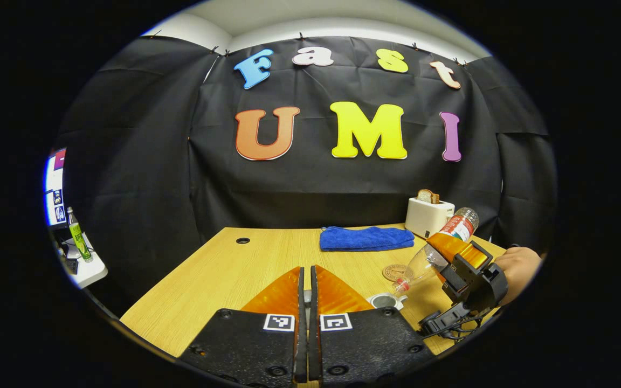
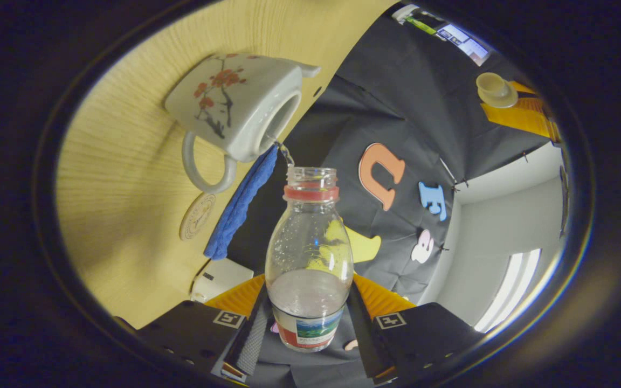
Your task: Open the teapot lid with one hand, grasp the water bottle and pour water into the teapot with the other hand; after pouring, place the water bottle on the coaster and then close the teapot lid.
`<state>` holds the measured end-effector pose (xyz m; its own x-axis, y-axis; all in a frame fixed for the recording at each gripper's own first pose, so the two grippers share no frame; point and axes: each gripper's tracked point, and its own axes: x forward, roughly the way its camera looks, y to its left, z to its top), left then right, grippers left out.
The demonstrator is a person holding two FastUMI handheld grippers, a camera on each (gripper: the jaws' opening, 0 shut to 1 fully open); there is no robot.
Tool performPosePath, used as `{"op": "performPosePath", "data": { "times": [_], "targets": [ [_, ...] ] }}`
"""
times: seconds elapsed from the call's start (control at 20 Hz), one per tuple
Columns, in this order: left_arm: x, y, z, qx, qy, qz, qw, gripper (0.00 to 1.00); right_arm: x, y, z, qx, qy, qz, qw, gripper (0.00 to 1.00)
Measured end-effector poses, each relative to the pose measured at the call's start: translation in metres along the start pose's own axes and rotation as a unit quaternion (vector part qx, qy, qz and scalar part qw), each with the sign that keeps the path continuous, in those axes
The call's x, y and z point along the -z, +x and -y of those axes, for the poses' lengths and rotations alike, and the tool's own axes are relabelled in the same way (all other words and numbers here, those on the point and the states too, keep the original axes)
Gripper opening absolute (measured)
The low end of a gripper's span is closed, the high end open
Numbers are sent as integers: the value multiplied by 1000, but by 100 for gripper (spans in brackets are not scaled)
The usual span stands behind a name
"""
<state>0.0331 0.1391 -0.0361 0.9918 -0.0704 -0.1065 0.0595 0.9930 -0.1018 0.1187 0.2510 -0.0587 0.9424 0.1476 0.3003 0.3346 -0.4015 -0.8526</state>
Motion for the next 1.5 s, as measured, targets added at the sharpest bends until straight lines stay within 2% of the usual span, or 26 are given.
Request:
{"op": "performPosePath", "data": {
  "times": [0.2,0.5,1.0,1.15,1.3,1.35,1.5],
  "targets": [
    [1,0,-2,-2,2,-2,1000,4,0,-1,16,28,-14,6,999,74],
    [2,1,0,0,5,-3,1000,4,-2,-5,24,48,-23,8,999,74],
    [3,2,3,3,10,-5,1000,4,-2,-5,29,62,-31,11,998,72],
    [4,3,2,1,12,-7,1000,4,1,-10,28,72,-14,11,997,74],
    [6,6,2,-2,13,-8,1000,4,3,-12,25,85,11,9,996,71],
    [7,7,2,-2,12,-11,1000,4,3,-8,24,87,19,11,996,74],
    [15,11,3,-8,22,-21,1000,4,8,-6,15,80,59,4,995,75]
  ]
}}
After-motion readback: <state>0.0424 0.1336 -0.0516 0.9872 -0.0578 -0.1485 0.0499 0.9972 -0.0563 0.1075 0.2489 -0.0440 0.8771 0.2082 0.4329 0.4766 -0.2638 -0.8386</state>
